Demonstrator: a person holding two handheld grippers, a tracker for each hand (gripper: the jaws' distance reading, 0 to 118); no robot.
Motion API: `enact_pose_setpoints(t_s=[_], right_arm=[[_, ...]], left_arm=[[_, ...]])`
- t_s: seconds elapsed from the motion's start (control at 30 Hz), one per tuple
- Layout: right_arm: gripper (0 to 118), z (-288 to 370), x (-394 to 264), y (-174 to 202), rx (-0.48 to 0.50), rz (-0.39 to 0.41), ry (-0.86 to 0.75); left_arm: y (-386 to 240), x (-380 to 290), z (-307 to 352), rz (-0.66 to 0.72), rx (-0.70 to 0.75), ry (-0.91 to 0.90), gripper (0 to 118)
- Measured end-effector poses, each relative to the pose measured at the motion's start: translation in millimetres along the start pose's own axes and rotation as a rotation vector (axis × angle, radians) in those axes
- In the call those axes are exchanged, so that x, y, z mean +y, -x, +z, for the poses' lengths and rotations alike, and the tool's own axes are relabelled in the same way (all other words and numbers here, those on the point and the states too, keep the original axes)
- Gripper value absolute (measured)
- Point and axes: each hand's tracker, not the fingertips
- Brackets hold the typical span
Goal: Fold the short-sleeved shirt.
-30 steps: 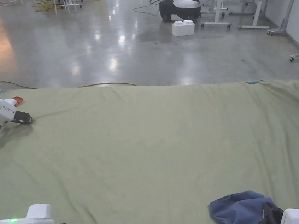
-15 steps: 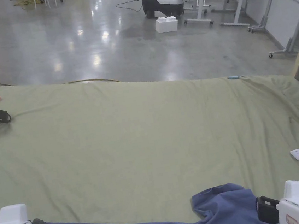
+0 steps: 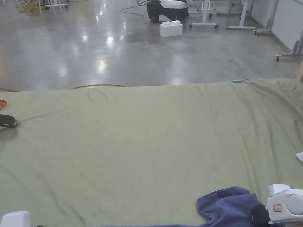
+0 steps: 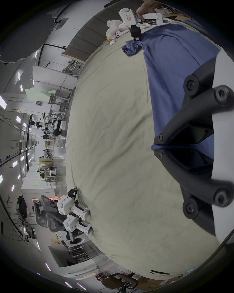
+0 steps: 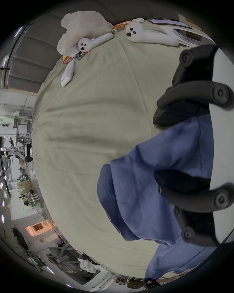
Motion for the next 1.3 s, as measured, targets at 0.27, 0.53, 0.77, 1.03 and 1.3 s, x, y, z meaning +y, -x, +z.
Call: enact_pose_setpoints(t_s=[0.27, 0.53, 0.77, 1.03, 1.3], right_arm=[[1, 21.0, -10.0, 8.1, 0.005, 0.044, -0.079], [1, 115.7, -32.1, 4.5, 0.045, 0.065, -0.241], [1, 193.5, -87.9, -4.2, 0.048, 0.090, -0.324], [1, 218.1, -178.2, -10.4, 0.001, 0.161, -0.254], [1, 177.6, -244.9, -8.3, -0.044, 0.187, -0.085]], left_arm=[[-4.5, -7.3, 7.2, -0.011, 0.025, -0.004, 1], [8.0, -13.1, 52.2, 0.011, -0.013, -0.093, 1], [25.5, -38.0, 108.5, 0.003, -0.066, -0.169, 1], [31.8, -97.5, 143.5, -0.026, -0.083, -0.123, 1], [31.5, -169.5, 124.2, -0.042, 0.019, 0.120, 1]])
